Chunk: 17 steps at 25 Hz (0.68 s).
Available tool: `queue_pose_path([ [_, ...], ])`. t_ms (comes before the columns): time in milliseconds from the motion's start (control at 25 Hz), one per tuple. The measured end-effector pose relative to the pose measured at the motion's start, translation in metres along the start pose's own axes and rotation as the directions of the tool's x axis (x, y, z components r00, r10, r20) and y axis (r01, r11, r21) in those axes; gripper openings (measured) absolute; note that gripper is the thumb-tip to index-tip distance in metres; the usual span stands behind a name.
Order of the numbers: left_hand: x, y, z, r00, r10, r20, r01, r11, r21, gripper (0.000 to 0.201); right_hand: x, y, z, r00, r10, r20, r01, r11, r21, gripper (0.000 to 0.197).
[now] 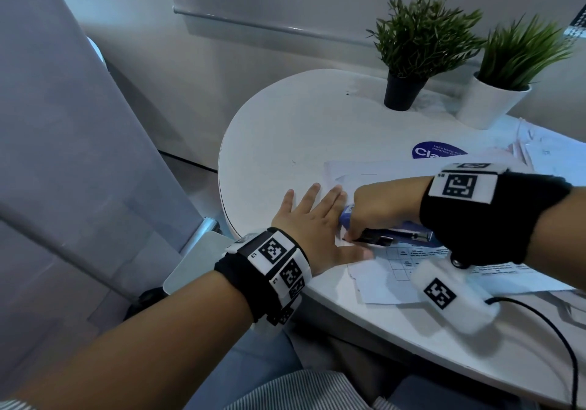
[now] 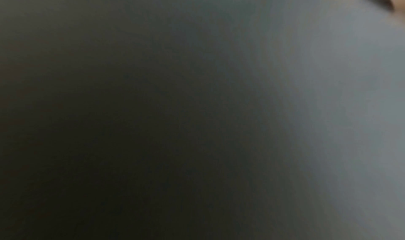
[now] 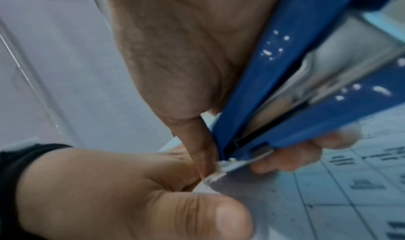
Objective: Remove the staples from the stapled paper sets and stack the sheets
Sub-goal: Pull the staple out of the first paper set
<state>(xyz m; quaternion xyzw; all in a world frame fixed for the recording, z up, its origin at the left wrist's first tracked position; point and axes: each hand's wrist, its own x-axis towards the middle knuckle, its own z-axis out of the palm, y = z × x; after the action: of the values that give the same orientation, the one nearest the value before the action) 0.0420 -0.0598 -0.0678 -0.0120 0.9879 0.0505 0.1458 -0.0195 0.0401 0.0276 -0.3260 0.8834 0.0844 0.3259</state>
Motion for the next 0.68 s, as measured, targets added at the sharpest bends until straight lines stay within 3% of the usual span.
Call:
queue_pose_path([
  [120, -0.001, 0.001, -0.001, 1.0, -0.003, 0.007, 0.003, 1.0, 0.014, 0.103, 0.002, -0.001, -0.005, 0.997, 0.008, 0.074, -0.019, 0.989, 0.148, 0.032],
  [280, -0.004, -0.005, -0.001, 0.996, 0.069, -0.062, -0.073, 0.995, -0.063, 0.096, 0.008, 0.001, -0.006, 1.0, 0.014, 0.004, -0.014, 1.0, -0.008, 0.034],
  [320, -0.006, -0.008, -0.004, 0.994, 0.08, -0.081, -0.094, 0.979, -0.184, 0.09, 0.009, 0.003, -0.007, 0.999, 0.019, -0.04, -0.019, 1.0, 0.0, 0.033],
  [360, -0.008, -0.013, -0.006, 0.992, 0.069, -0.104, -0.108, 0.895, -0.434, 0.078, 0.01, 0.004, -0.008, 0.996, 0.015, -0.09, -0.014, 1.0, 0.017, 0.03],
  [400, -0.012, -0.016, -0.011, 0.989, 0.027, -0.142, -0.123, 0.667, -0.734, 0.059, 0.01, 0.004, -0.011, 0.99, 0.004, -0.142, 0.001, 0.999, 0.036, 0.027],
  [440, -0.016, -0.02, -0.016, 0.985, -0.067, -0.156, -0.123, 0.351, -0.928, 0.038, 0.01, 0.002, -0.013, 0.98, -0.008, -0.198, 0.019, 0.998, 0.056, 0.026],
  [480, -0.02, -0.025, -0.021, 0.97, -0.199, -0.14, -0.124, 0.093, -0.988, 0.022, 0.011, 0.0, -0.016, 0.967, -0.023, -0.253, 0.04, 0.997, 0.063, 0.026],
  [560, -0.025, -0.037, -0.028, 0.936, -0.35, -0.036, -0.1, -0.168, -0.981, 0.022, 0.014, -0.009, -0.021, 0.933, -0.059, -0.355, 0.08, 0.996, 0.046, 0.028],
  [680, -0.035, -0.051, -0.031, 0.96, -0.236, 0.154, 0.006, -0.529, -0.849, 0.029, 0.025, -0.027, -0.023, 0.903, -0.11, -0.415, 0.128, 0.992, 0.017, 0.027],
])
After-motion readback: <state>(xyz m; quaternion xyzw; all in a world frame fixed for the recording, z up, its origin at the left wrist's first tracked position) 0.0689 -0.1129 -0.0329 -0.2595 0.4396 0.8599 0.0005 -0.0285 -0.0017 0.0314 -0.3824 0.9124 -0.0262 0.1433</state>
